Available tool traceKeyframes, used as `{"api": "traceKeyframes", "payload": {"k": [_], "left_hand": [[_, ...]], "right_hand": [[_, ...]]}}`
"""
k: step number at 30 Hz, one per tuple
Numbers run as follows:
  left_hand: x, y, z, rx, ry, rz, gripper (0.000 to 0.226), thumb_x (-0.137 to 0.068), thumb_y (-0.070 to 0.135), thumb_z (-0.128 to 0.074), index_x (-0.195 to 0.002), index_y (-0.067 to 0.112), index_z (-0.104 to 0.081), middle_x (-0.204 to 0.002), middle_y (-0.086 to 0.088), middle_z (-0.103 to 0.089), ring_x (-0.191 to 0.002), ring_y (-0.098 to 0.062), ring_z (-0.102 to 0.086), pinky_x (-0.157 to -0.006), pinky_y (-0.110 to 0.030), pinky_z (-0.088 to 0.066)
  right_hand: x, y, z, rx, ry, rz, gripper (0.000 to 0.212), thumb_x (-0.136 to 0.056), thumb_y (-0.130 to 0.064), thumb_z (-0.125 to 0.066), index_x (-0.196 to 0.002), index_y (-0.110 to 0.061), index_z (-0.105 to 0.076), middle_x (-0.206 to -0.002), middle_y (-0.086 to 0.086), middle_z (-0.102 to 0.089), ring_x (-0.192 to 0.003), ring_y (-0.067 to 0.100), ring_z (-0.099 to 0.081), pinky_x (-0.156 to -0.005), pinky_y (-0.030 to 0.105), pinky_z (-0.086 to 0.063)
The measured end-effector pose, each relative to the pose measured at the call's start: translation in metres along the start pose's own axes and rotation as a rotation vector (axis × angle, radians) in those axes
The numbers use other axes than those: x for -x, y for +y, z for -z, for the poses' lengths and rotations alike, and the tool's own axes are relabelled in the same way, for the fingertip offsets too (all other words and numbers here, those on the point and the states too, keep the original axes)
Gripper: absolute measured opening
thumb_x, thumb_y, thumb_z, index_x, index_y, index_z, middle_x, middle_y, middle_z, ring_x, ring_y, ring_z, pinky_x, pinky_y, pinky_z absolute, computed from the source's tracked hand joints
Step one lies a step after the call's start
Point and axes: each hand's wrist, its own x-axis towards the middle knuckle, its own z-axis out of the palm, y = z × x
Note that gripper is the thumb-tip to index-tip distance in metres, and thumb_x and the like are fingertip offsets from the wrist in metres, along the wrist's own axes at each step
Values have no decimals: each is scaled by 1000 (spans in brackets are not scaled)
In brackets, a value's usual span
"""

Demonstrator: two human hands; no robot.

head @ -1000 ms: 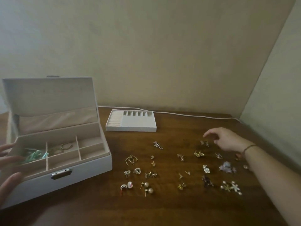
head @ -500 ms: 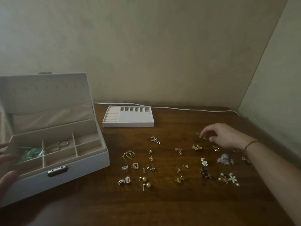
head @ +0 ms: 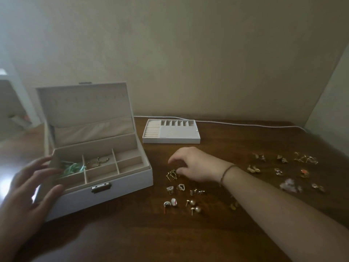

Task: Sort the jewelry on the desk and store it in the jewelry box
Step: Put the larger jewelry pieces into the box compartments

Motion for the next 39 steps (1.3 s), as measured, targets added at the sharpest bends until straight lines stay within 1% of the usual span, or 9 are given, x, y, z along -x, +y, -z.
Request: {"api": "traceKeyframes", "payload": {"k": [4,7,13,20,24,28,32,36,39], "left_hand": [[-2,45,11,9,72,-28,66,-86,65,-46,-113,9,-67,-141,-4,-50,-128,-25,-45,-109,-17,-27],[-2,55,12,-34,103,-65,70,-89,70,-39,-107,10,-70,-132,-9,-55,-119,-30,-49,-102,-29,-34],[2,62,16,-171,103,-351,44,-92,48,-50,-95,11,-73,-108,-5,-67,-101,-30,-59,-87,-42,-48],[2,71,15,-230,120,-576,24,-80,28,-64,-89,8,-76,-94,0,-74,-88,-21,-66,-83,-36,-50],[2,67,15,-168,128,-517,21,-85,25,-60,-85,8,-72,-92,0,-72,-81,-23,-66,-75,-36,-52],[-2,62,15,-123,99,-480,17,-85,24,-60,-86,10,-70,-91,2,-71,-79,-22,-64,-69,-34,-52],[-2,59,15,-91,78,-440,14,-84,24,-63,-87,12,-69,-90,3,-70,-77,-21,-62,-66,-34,-51],[-2,59,15,-81,84,-429,18,-86,26,-59,-86,10,-68,-89,2,-69,-75,-24,-60,-66,-36,-49],[-2,59,16,-78,85,-428,17,-86,26,-59,-86,11,-68,-87,2,-68,-73,-23,-59,-64,-35,-48]], "right_hand": [[-23,-14,-10,112,-120,-4,33,-92,-13,-60,-121,-28,-62,-129,-4,-52,-116,16,-52,-81,22,-45],[-30,-15,-12,161,-130,-7,23,-91,-7,-60,-104,-25,-66,-113,-7,-54,-100,11,-55,-64,15,-41],[-45,-10,-1,115,-117,-69,20,-88,-12,-65,-84,-31,-66,-100,-12,-57,-91,6,-57,-74,21,-52],[-104,-64,16,39,244,49,23,-81,-1,-61,-73,-22,-69,-76,-13,-57,-74,7,-55,-55,8,-37],[-136,-97,7,150,214,134,21,-78,1,-59,-79,-15,-74,-71,-8,-55,-76,14,-57,-69,17,-39],[-154,-122,-4,136,239,248,22,-77,2,-57,-80,-12,-73,-76,-4,-57,-77,15,-56,-66,18,-39],[-159,-140,-23,77,0,326,25,-81,-2,-61,-83,-25,-67,-81,-11,-60,-79,9,-58,-64,11,-41],[-164,-145,-37,155,-117,342,21,-86,-6,-62,-100,-18,-73,-102,-4,-69,-94,12,-63,-86,26,-52],[-165,-148,-34,282,-201,336,25,-91,-12,-56,-110,-18,-72,-108,-2,-71,-97,15,-63,-86,27,-50]]}}
